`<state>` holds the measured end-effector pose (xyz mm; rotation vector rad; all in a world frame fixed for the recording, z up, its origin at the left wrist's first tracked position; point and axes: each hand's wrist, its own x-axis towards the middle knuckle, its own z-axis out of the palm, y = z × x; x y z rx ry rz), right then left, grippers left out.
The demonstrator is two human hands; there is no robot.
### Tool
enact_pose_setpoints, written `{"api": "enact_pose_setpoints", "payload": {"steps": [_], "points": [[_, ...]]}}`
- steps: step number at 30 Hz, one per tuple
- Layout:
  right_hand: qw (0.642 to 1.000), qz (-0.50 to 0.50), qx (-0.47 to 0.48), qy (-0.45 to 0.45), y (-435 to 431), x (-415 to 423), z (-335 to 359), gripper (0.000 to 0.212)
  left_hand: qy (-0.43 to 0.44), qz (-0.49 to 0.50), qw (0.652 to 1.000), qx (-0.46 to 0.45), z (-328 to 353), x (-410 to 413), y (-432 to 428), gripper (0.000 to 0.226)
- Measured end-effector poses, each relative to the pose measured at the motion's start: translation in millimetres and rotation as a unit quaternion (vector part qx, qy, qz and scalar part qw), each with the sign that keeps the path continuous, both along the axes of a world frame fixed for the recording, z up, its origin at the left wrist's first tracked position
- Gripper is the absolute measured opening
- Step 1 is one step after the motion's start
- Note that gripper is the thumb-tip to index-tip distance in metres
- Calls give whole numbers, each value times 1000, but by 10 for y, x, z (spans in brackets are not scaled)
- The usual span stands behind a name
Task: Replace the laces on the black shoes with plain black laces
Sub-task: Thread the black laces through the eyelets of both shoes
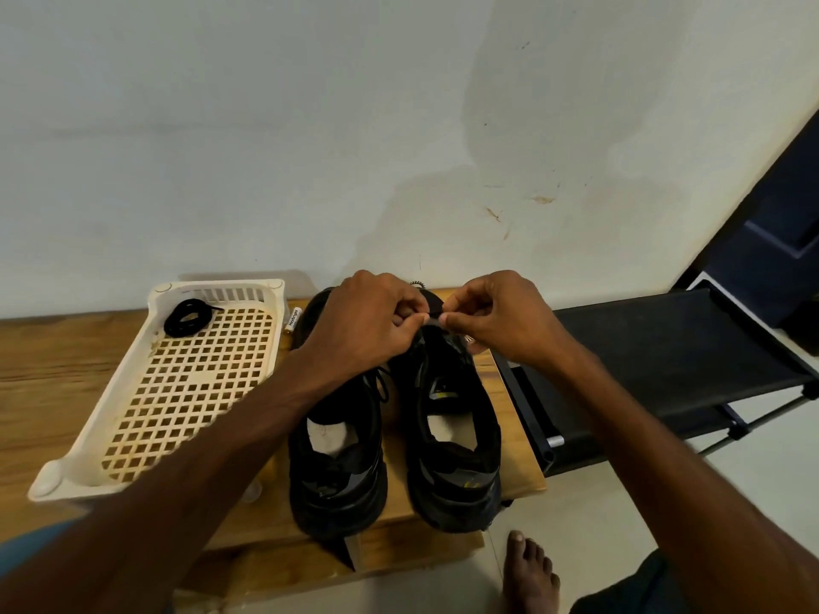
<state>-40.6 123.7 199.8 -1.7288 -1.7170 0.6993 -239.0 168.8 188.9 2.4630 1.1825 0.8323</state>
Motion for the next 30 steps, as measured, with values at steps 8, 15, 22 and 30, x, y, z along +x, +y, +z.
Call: {"api": "enact_pose_setpoints", "payload": {"steps": [8,15,22,30], "points": [[987,-56,-33,-147,-62,-206,-151,19,-49,69,994,-67,-154,122,-140,4],[988,-57,-39,-135,-70,-156,-142,14,-36,100,989,-102,-243,238,-153,4],[991,-44,-21,-125,-54,-103,-174,16,-22,148,982,-111,-253,284,-199,6],[994,-48,-13,-100,-45,-38,-241,17,21,162,984,-75,-230,426,-258,10]]}}
